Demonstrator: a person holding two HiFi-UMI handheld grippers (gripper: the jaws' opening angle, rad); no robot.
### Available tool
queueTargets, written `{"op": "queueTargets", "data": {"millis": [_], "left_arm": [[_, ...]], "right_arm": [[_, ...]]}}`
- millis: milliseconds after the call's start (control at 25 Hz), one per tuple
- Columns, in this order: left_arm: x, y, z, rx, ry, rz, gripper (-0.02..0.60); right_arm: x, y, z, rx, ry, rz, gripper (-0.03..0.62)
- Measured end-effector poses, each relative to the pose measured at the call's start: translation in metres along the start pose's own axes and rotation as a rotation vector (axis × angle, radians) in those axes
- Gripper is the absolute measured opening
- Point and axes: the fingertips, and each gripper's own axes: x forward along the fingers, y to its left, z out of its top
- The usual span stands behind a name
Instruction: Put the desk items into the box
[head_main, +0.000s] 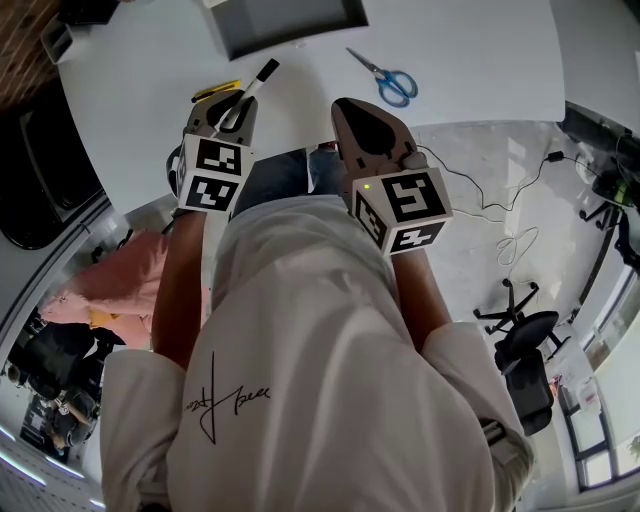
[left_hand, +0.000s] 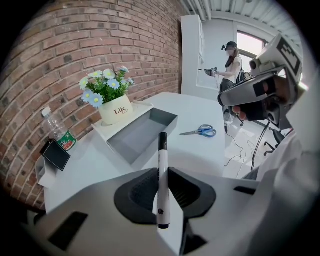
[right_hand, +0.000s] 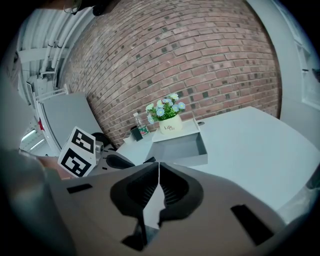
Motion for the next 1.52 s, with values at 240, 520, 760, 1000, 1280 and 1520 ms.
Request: {"op": "queueTargets", "data": {"millis": [240, 520, 760, 1000, 1280, 1520], "left_arm": [[-0.001, 0.003, 0.007, 0.012, -0.015, 0.002, 0.071], [-0.004, 0.009, 0.017, 0.020, -0.032, 0.014, 0.071], [-0.004, 0.016, 0.023, 0.007, -0.042, 0.022, 0.071], [-0.004, 0.020, 0.034, 0.057, -0.053, 0.028, 0.071], [-0.001, 0.028, 0.040, 0.050, -0.061, 0.023, 0.071], [0.004, 0.035, 0.049, 0.062, -0.071, 0.020, 0.071]], "right_arm": [[0.000, -0.005, 0.002, -0.004, -0.002, -0.007, 0.028], [-0.003, -0.009, 0.005, -0.005, -0.008, -0.021, 0.028], [-0.002, -0.006, 0.006, -0.006, -0.007, -0.019, 0.028], [0.000, -0.001, 0.006, -0.007, -0.007, -0.018, 0.028], [0.003, 0.001, 0.007, -0.002, -0.003, -0.026, 0.028], [0.007, -0.001, 0.009, 0.006, -0.001, -0.036, 0.028]]}}
